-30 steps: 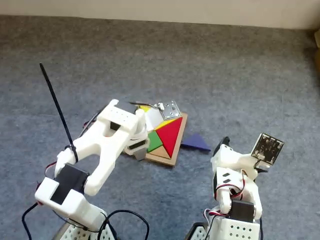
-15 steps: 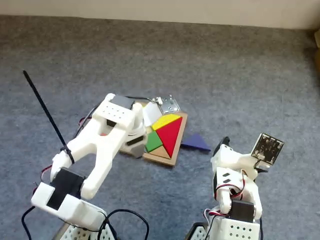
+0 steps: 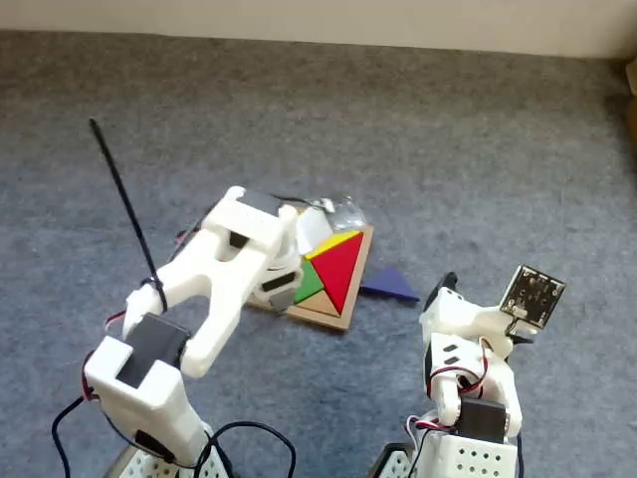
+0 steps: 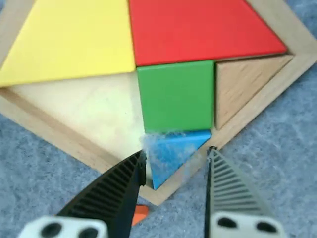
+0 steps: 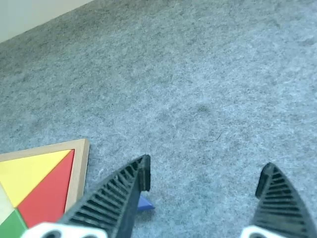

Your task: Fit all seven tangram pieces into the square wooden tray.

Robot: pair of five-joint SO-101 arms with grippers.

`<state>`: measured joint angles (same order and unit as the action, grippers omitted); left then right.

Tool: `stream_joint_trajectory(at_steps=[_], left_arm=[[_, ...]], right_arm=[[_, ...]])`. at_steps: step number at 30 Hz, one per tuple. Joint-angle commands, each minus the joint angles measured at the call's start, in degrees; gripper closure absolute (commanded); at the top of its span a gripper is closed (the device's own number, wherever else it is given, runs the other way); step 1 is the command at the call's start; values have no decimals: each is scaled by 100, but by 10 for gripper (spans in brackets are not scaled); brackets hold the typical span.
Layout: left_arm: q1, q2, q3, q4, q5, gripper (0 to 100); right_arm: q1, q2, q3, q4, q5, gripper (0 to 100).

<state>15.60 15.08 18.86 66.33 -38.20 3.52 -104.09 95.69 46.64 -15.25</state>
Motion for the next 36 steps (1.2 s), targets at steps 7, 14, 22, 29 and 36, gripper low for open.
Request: stream_joint_trajectory(at_steps=[7, 14, 22, 29, 36], left_arm=[[-92, -681, -154, 53, 123, 892], [101, -1640, -154, 536, 281, 912], [75, -1798, 40, 510, 281, 899], [-127, -1798, 857, -475, 290, 755], [-127, -1798, 954, -800, 290, 779]], right_arm=[[-57, -31, -110, -180, 0, 666], [-57, -31, -110, -180, 0, 666], [-57, -31, -110, -180, 0, 666], [-57, -31, -110, -180, 0, 666], [-57, -31, -110, -180, 0, 666]])
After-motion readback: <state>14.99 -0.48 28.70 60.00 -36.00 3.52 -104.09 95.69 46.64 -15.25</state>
